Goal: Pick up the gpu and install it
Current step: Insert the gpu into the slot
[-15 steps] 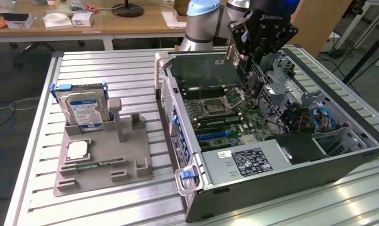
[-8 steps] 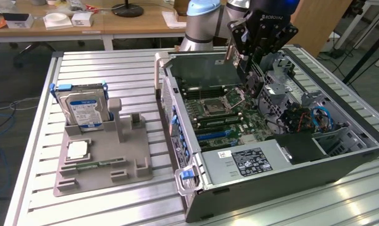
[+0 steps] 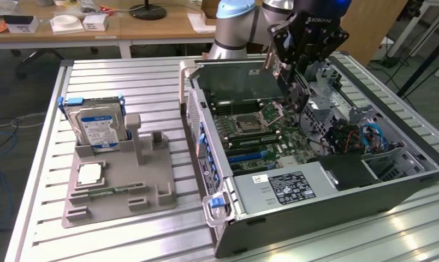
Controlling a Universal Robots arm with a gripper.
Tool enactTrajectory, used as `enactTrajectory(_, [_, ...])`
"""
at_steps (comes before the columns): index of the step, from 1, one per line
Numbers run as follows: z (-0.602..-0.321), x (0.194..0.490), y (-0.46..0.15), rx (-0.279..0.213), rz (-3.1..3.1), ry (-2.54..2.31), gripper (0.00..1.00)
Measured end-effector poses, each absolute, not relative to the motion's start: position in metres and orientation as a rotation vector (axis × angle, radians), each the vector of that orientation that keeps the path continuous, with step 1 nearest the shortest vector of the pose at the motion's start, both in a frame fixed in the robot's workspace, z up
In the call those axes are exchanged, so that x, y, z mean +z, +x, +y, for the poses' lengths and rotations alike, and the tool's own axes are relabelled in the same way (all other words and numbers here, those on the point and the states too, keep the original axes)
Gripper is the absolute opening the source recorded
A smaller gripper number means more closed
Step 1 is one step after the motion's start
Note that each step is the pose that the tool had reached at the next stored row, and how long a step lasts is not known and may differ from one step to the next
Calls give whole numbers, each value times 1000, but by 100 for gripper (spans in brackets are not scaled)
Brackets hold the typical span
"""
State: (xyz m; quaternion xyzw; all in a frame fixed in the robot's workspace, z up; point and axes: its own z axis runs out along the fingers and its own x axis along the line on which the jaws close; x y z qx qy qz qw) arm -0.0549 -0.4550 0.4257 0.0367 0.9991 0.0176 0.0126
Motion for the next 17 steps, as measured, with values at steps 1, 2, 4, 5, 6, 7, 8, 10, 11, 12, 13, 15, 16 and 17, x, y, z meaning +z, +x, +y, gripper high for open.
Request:
enactTrajectory(1, [-455, 426, -53, 55, 3114, 114, 26])
enactTrajectory(2, [-455, 426, -50, 55, 3114, 114, 26])
enactTrajectory(4, [-455, 426, -44, 55, 3114, 114, 26])
enactTrajectory(5, [-455, 426, -42, 55, 3114, 114, 26])
enactTrajectory(6, [-455, 426, -41, 55, 3114, 113, 26])
enactTrajectory(7, [-455, 426, -41, 55, 3114, 113, 26])
enactTrajectory(8, [-455, 426, -41, 55, 3114, 113, 26])
enactTrajectory(10, [-455, 426, -41, 55, 3114, 113, 26])
enactTrajectory(11, [-455, 426, -41, 55, 3114, 113, 26])
enactTrajectory(12, [-455, 426, -41, 55, 3114, 113, 26])
enactTrajectory(13, [-455, 426, -41, 55, 3114, 112, 26])
enactTrajectory(15, [-455, 426, -41, 55, 3114, 105, 26])
enactTrajectory(16, [-455, 426, -41, 55, 3114, 98, 26])
enactTrajectory(17, [-455, 426, -41, 55, 3115, 91, 26])
